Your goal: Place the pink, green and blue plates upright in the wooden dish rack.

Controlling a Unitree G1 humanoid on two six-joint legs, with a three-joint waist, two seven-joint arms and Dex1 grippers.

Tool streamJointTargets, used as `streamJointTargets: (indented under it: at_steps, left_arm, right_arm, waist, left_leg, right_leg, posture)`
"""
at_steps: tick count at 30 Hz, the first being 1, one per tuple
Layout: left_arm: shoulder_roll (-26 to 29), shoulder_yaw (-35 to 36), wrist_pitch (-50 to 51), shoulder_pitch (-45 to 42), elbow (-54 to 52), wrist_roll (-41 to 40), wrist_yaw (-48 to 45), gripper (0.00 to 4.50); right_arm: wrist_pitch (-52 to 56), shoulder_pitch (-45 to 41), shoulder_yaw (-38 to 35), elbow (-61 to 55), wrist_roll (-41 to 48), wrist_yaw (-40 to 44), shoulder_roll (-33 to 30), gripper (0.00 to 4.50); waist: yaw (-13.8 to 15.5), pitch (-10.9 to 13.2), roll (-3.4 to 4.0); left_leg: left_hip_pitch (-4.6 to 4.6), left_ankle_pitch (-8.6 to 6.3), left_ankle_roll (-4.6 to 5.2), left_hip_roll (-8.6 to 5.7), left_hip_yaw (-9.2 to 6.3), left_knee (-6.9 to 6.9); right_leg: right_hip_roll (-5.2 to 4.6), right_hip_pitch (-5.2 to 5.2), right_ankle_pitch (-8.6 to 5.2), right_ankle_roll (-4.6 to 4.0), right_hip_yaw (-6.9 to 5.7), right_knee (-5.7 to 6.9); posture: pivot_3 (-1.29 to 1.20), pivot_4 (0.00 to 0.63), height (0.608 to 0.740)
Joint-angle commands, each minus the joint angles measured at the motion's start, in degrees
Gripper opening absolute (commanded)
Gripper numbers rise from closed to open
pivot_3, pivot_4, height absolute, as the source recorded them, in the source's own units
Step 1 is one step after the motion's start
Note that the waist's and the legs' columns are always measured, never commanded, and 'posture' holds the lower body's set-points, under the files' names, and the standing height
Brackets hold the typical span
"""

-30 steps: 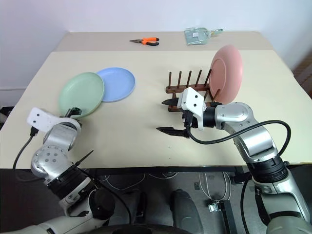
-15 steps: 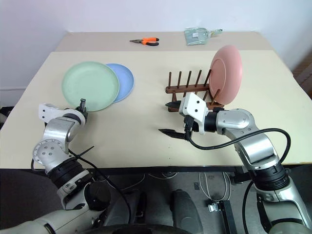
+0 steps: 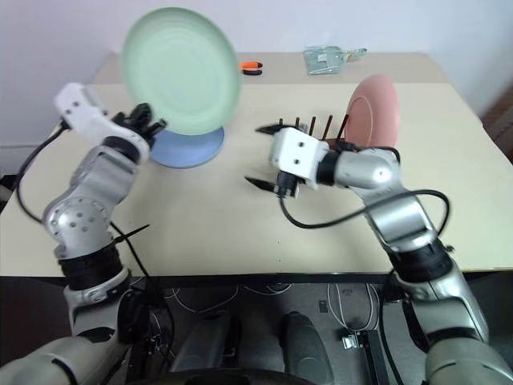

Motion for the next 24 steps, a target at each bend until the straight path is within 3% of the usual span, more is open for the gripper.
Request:
streamJointTargets:
  at_steps: [1,10,14,20,22,24]
  left_arm:
    - [-3.01,-1.42,3.62,-3.76,-1.18,-3.48,3.33,0.03]
    - [-6.92,-1.95,8.93,-5.77,-1.49,-6.36,6.93,0.03]
    - [-6.56,-1.79,9.71,-5.78,-1.59,-6.6,7.03,0.0]
    - [-6.96,-1.11,9.72,-5.72,-1.41,-7.89,7.23,0.0]
    - [-7.85,-0.5,8.67,-5.64,-1.43,-9.42,6.74,0.0]
    - [-8.71,0.56,6.67,-6.27,-1.82,-10.86,6.03,0.68]
  right_arm:
    - [-9.92,-4.8,2.26,7.64,-10.84,-6.58,0.64,4.5]
    - [-22.81,-8.43,4.98,19.39,-22.65,-12.85,0.8,4.5]
    - [-23.83,-8.72,4.48,20.94,-25.62,-14.88,1.08,3.23]
    - [-25.31,-8.33,3.97,21.48,-28.37,-16.53,0.88,0.19]
    - [-25.81,-8.18,3.71,21.49,-29.02,-16.94,0.91,0.08]
    - [-26.29,-7.99,3.54,21.42,-29.49,-17.31,0.75,0.0]
  waist:
    - [0.0,0.0,0.0]
    - [-0.09,0.0,0.0]
    - [-0.1,0.0,0.0]
    - [0.0,0.0,-0.01]
    - [-0.03,0.01,0.0]
    - [-0.03,0.01,-0.01]
  left_leg:
    - [-0.02,0.01,-0.01,0.0,0.0,-0.01]
    - [-0.06,0.05,-0.07,0.01,0.02,-0.04]
    - [-0.06,0.06,-0.09,0.02,0.02,-0.04]
    - [-0.06,0.06,-0.11,0.01,0.02,-0.03]
    - [-0.06,0.07,-0.11,0.01,0.02,-0.03]
    - [-0.06,0.07,-0.11,0.01,0.03,-0.03]
  right_leg:
    - [0.01,-0.04,0.0,0.0,0.0,0.0]
    - [0.05,-0.09,0.0,0.0,0.03,0.01]
    - [0.07,-0.1,0.0,0.0,0.04,0.02]
    - [0.06,-0.09,0.0,0.0,0.04,0.02]
    - [0.06,-0.09,0.0,0.0,0.04,0.02]
    - [0.06,-0.09,0.0,0.0,0.04,0.02]
  posture:
    - [0.0,0.15,0.74]
    - [0.0,0.15,0.74]
    - [0.0,0.15,0.74]
    - [0.0,0.15,0.74]
    - [0.0,0.15,0.74]
    - [0.0,0.15,0.74]
